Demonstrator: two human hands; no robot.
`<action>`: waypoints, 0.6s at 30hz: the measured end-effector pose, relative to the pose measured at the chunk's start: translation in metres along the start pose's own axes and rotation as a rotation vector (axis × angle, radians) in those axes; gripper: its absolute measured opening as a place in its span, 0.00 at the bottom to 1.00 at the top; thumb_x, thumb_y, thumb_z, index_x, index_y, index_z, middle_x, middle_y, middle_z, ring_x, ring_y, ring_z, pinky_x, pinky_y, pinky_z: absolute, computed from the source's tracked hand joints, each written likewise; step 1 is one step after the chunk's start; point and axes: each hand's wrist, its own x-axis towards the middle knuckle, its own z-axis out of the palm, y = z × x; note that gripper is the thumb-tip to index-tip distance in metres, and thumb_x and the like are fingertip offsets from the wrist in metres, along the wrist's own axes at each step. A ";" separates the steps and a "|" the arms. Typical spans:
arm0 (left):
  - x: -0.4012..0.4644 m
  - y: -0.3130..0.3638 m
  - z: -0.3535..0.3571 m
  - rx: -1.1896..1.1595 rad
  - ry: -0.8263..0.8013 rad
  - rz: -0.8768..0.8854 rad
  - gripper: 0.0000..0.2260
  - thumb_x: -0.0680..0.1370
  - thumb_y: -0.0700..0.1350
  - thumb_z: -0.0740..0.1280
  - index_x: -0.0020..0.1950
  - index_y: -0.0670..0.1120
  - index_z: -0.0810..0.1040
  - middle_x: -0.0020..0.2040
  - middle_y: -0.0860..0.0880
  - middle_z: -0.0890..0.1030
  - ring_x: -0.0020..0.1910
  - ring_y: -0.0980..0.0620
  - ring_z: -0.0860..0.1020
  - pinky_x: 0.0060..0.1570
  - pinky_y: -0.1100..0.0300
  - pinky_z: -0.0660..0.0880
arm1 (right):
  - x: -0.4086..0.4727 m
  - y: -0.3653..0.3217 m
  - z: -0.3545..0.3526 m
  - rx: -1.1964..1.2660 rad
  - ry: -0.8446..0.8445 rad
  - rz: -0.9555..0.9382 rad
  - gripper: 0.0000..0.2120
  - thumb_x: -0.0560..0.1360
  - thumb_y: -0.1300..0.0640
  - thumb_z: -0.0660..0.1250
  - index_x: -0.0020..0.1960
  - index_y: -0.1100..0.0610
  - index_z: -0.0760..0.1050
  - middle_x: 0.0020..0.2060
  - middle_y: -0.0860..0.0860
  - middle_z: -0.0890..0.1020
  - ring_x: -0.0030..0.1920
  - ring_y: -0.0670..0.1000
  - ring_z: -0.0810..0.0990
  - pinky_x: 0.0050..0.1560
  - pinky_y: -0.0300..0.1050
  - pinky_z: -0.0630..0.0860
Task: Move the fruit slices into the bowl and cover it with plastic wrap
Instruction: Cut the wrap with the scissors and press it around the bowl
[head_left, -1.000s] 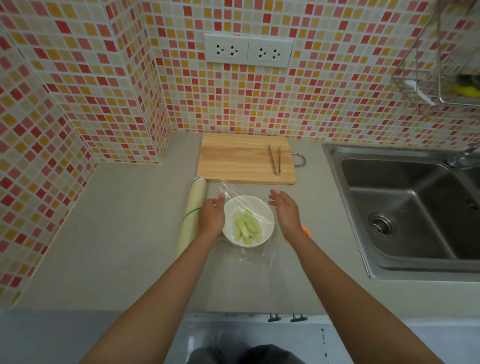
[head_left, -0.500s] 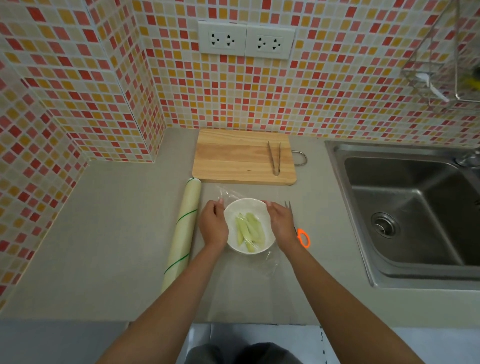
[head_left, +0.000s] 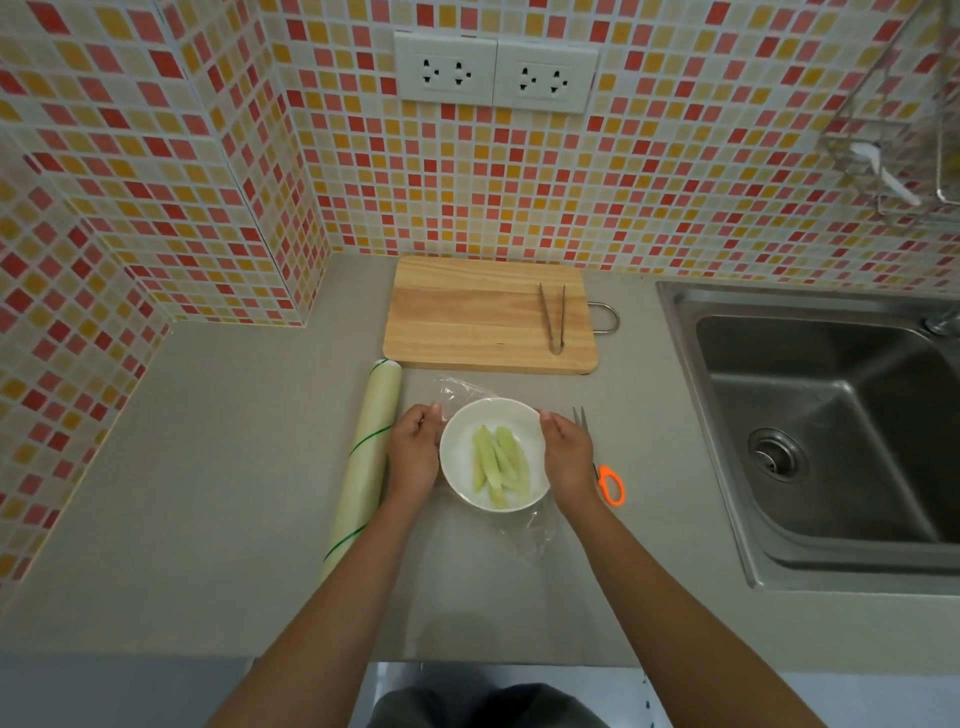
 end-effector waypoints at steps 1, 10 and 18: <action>0.001 -0.001 0.000 -0.015 0.001 -0.006 0.13 0.81 0.45 0.60 0.40 0.40 0.74 0.34 0.49 0.76 0.30 0.58 0.72 0.29 0.71 0.68 | 0.000 0.000 0.000 0.006 -0.003 0.003 0.17 0.80 0.56 0.58 0.48 0.69 0.78 0.33 0.58 0.75 0.37 0.48 0.73 0.38 0.40 0.71; -0.003 -0.013 0.009 -0.119 0.026 -0.095 0.13 0.81 0.47 0.61 0.38 0.44 0.74 0.34 0.49 0.75 0.34 0.53 0.71 0.35 0.59 0.68 | -0.004 -0.001 0.000 0.161 -0.051 0.101 0.14 0.80 0.55 0.59 0.51 0.53 0.83 0.46 0.50 0.85 0.49 0.52 0.83 0.53 0.50 0.78; -0.003 -0.013 0.015 -0.166 0.061 -0.134 0.08 0.81 0.46 0.61 0.47 0.43 0.75 0.39 0.51 0.78 0.37 0.55 0.75 0.31 0.73 0.71 | -0.005 0.002 0.003 0.212 -0.036 0.131 0.15 0.81 0.52 0.58 0.56 0.55 0.82 0.51 0.53 0.85 0.55 0.55 0.82 0.61 0.55 0.77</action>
